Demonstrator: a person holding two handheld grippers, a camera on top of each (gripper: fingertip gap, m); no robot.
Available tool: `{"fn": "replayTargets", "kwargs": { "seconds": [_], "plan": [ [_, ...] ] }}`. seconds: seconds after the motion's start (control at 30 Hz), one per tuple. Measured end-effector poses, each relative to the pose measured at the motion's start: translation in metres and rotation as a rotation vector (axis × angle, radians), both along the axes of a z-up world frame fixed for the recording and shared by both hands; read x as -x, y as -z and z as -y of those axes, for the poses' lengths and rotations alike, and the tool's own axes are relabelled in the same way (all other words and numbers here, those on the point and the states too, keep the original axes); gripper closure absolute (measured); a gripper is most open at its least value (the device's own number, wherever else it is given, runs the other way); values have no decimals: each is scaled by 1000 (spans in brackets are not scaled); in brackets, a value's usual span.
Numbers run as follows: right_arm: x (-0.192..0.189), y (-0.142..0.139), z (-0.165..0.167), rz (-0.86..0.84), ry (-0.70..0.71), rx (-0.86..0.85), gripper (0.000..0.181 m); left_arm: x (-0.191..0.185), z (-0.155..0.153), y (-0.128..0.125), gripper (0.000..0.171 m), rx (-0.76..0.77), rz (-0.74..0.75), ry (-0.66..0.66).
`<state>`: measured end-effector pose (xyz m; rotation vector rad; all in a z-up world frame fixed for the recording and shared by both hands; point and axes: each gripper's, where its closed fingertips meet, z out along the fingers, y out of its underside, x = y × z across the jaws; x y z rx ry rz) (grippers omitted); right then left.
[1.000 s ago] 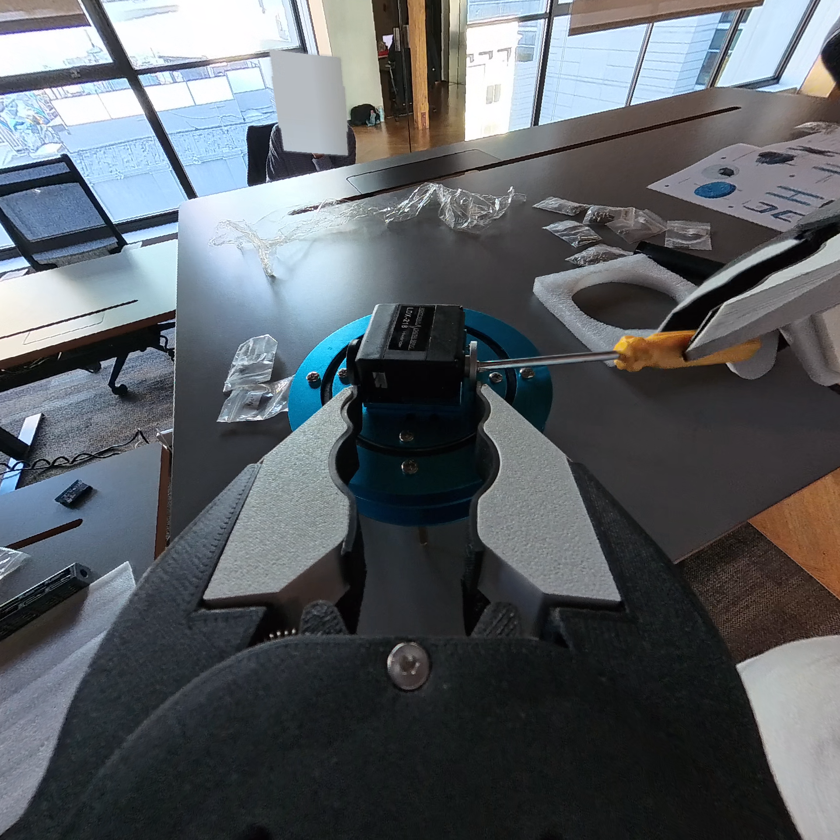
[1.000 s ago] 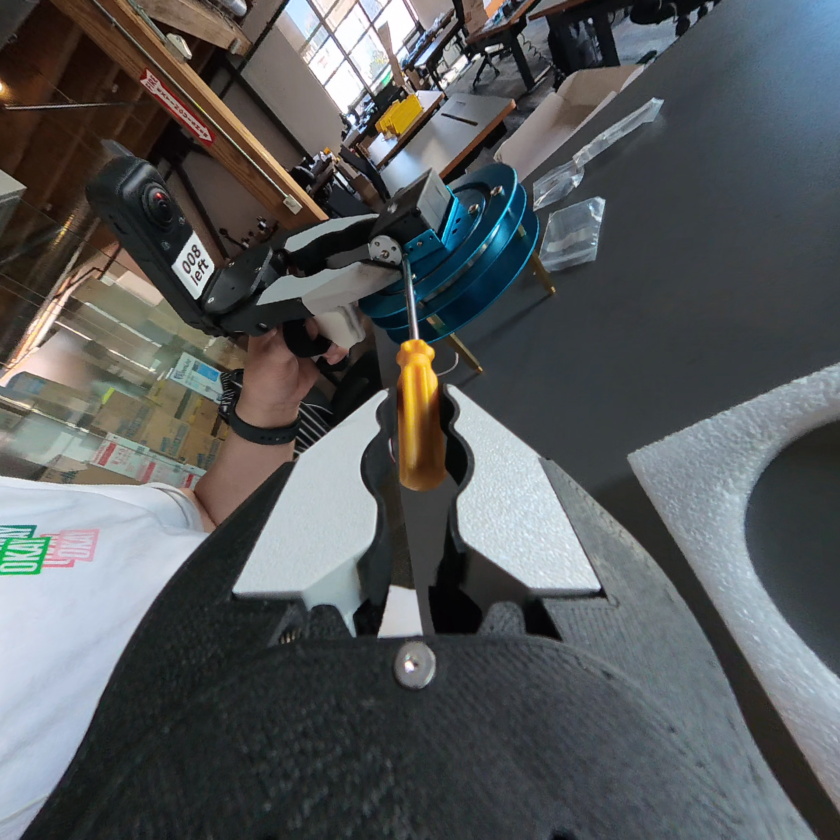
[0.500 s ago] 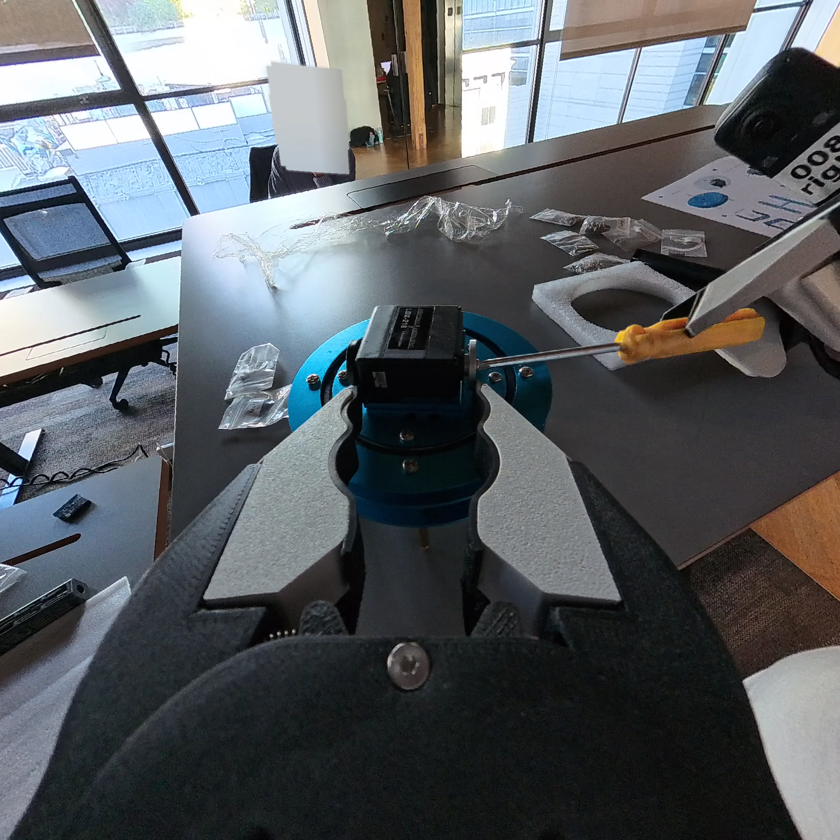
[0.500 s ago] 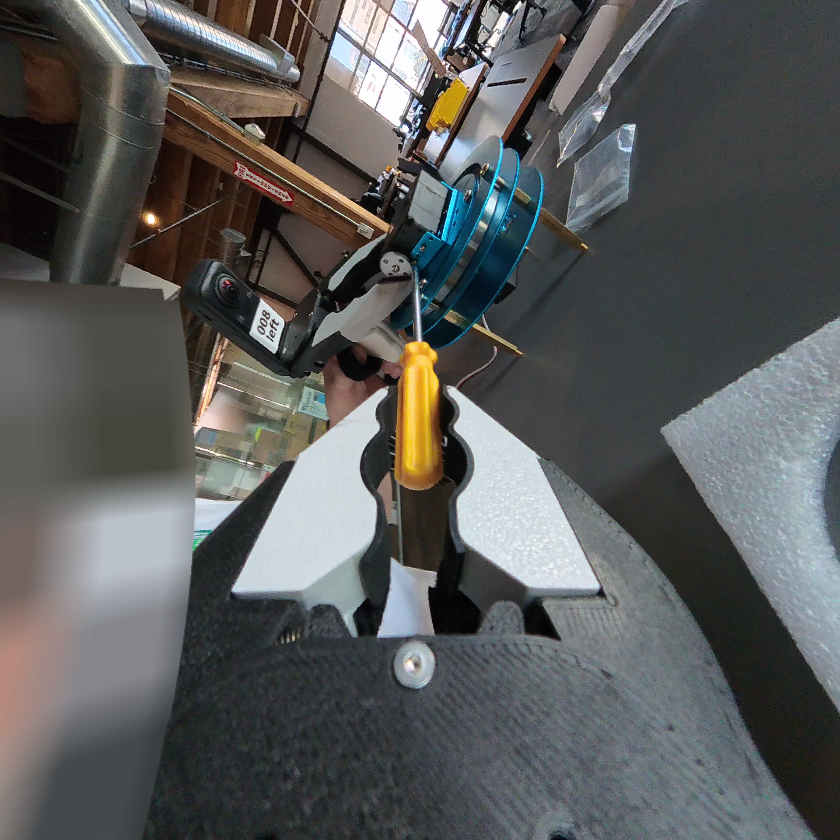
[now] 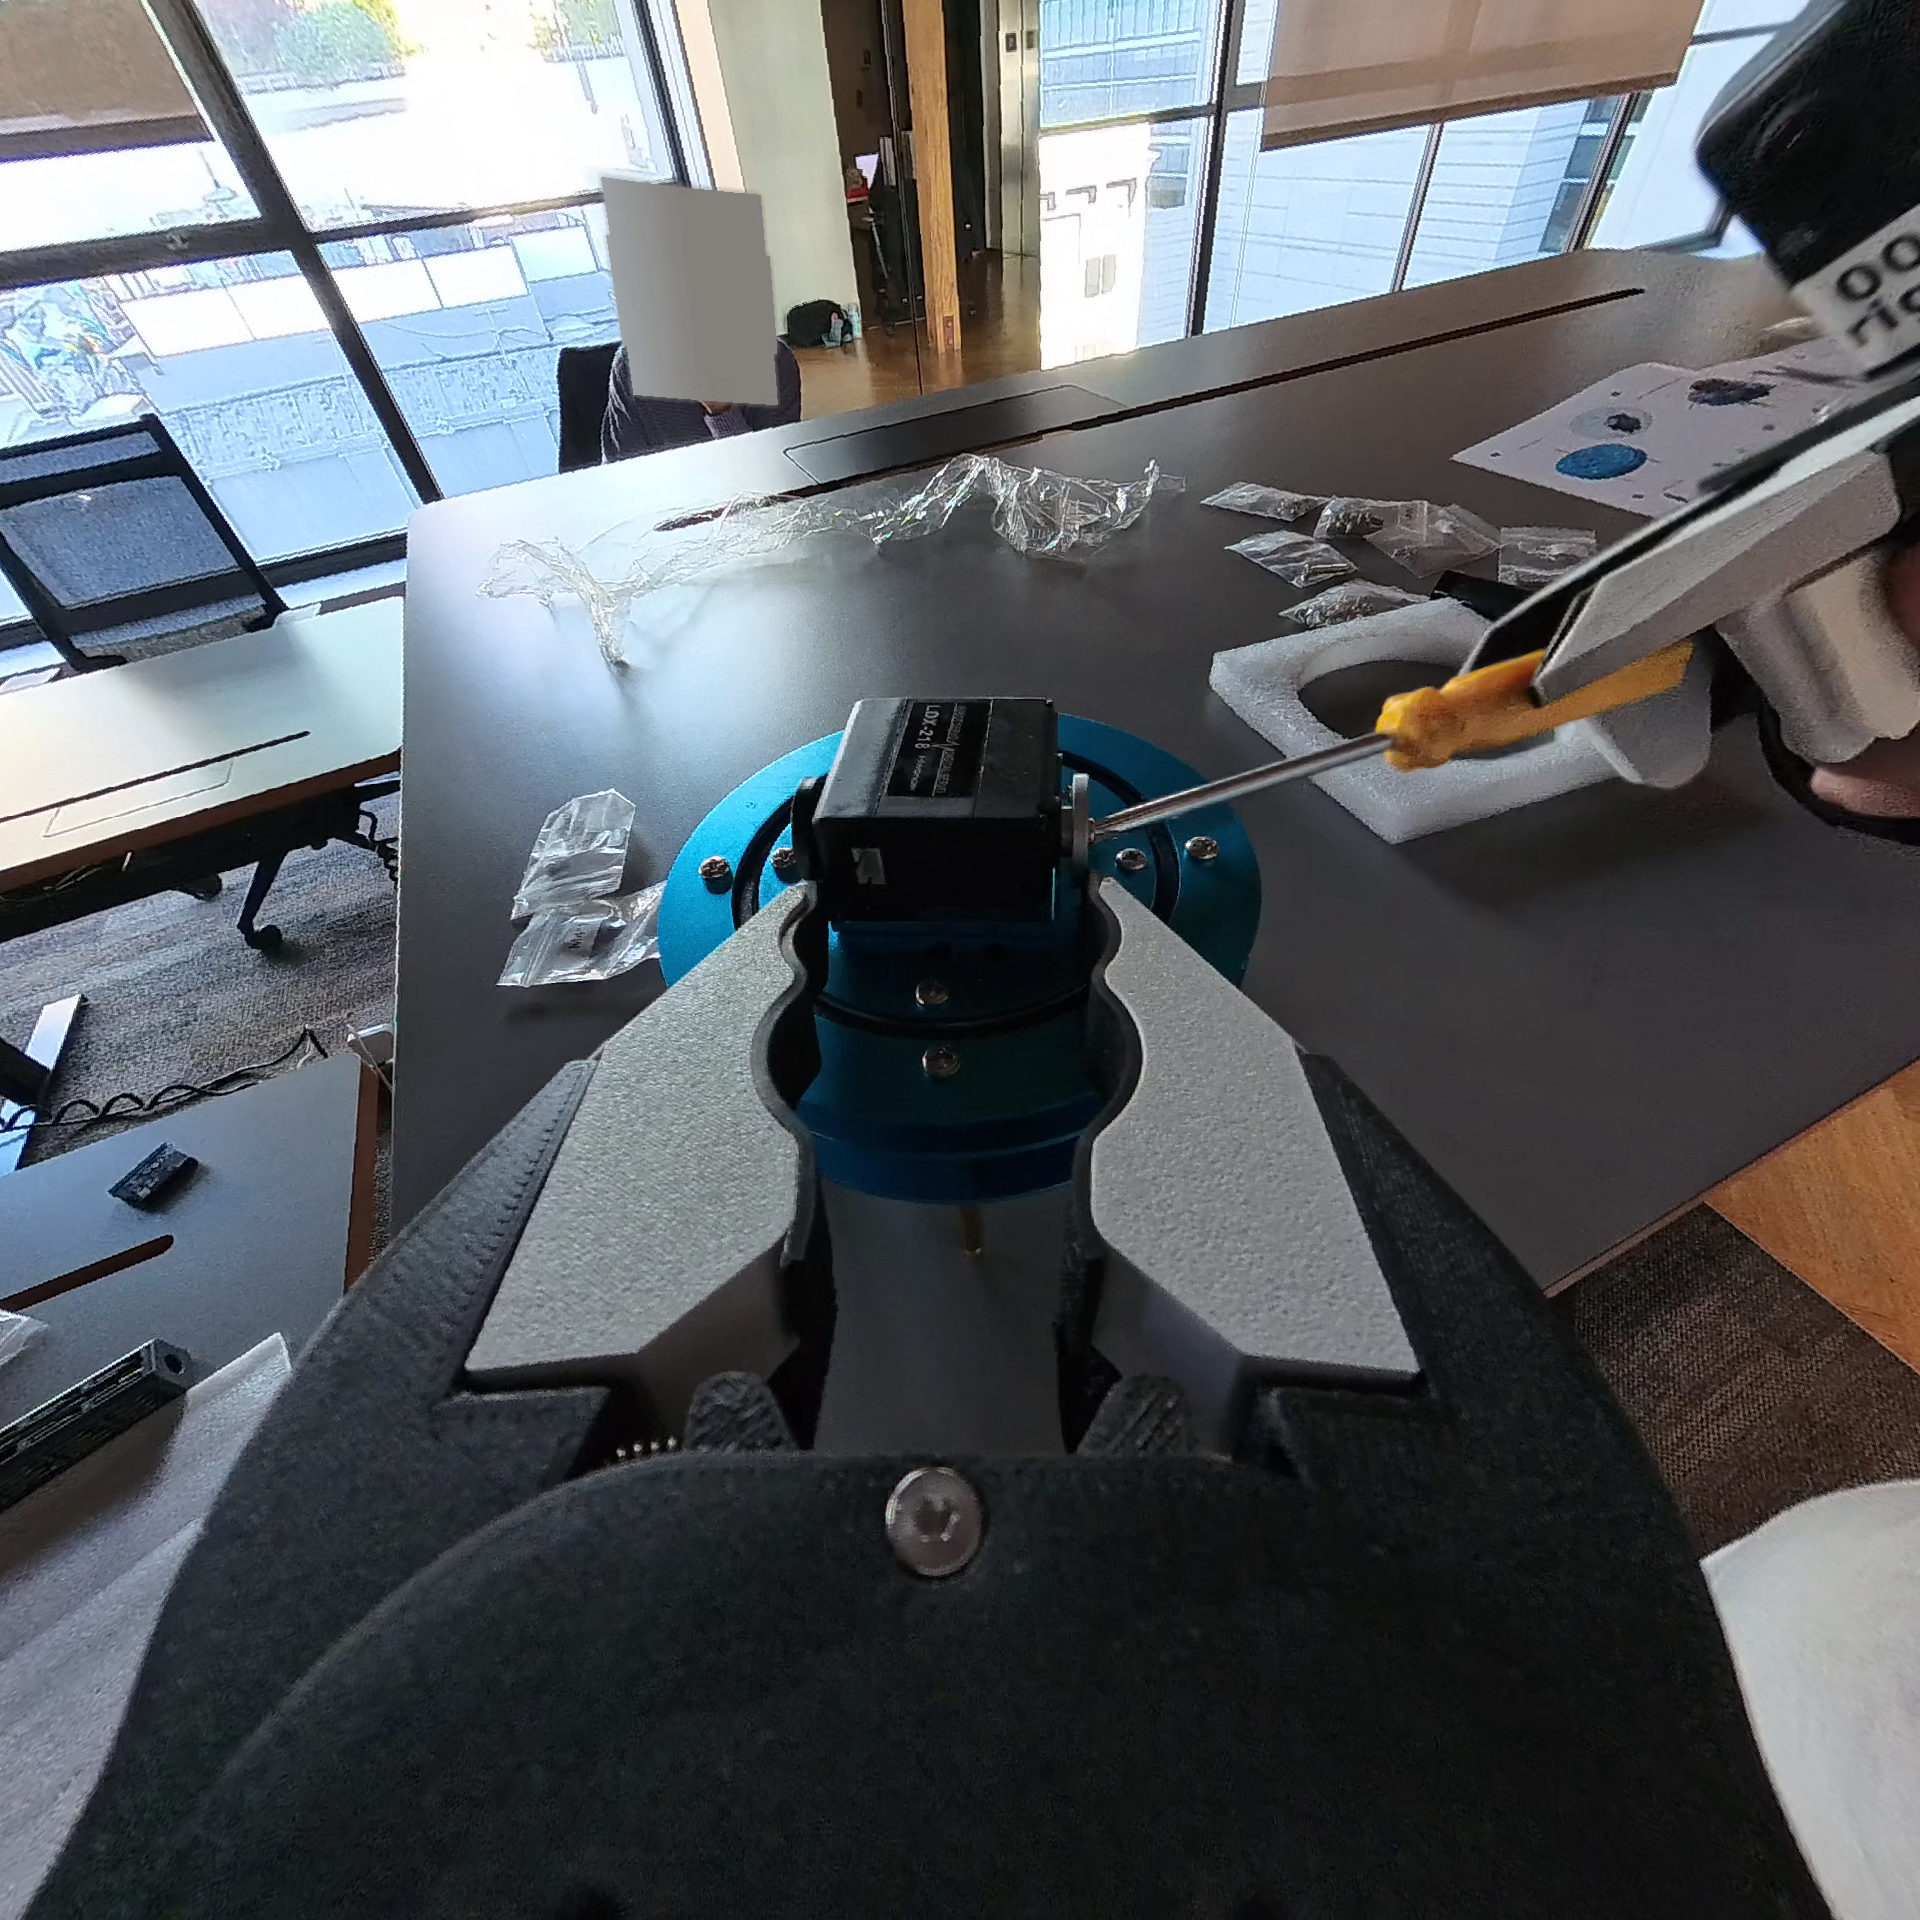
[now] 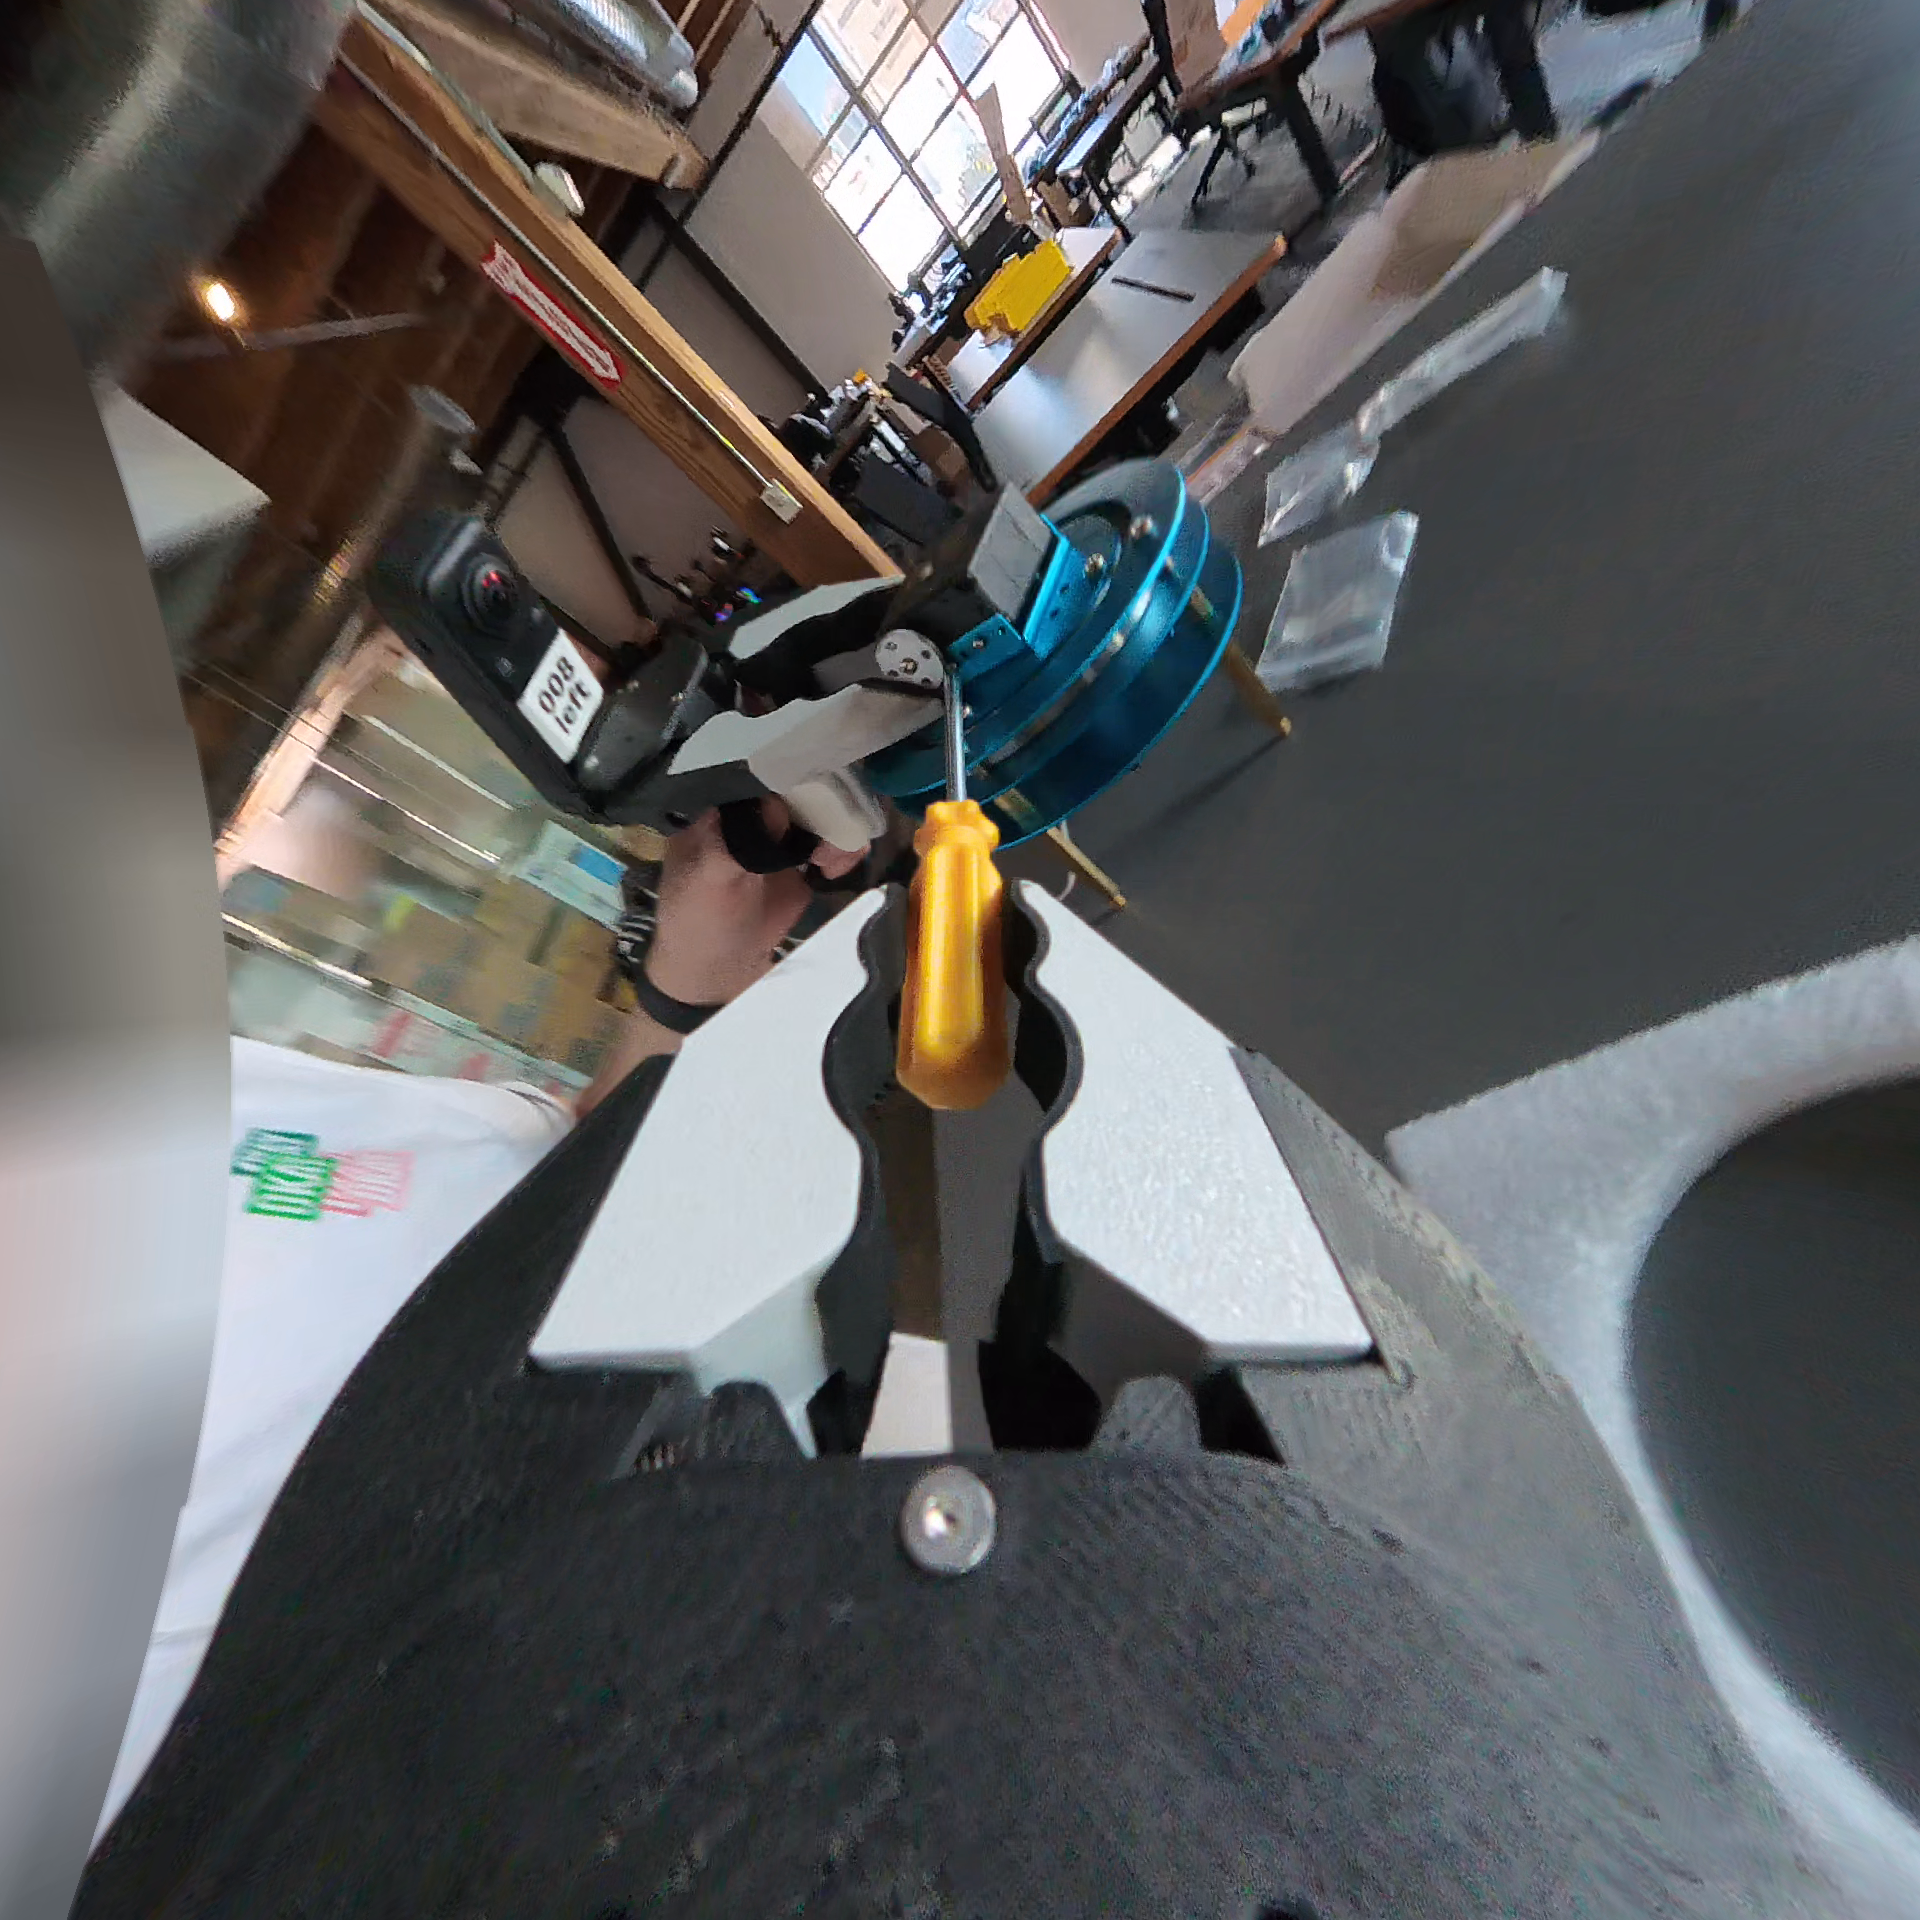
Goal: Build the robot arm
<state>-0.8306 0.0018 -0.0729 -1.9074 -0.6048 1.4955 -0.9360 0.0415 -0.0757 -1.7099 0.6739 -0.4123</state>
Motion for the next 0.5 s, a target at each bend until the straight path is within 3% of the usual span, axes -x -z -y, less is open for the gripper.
{"fn": "replayTargets", "kwargs": {
  "seconds": [0.3,0.4,0.5],
  "plan": [
    [3,-12,4,219,37,-578,165,0,0,0,124,3,1,3],
    [4,-14,5,225,68,-608,165,1,0,0,124,4,2,0],
    [5,-10,4,194,85,-523,165,3,-1,0,124,8,4,-5]
  ]
}}
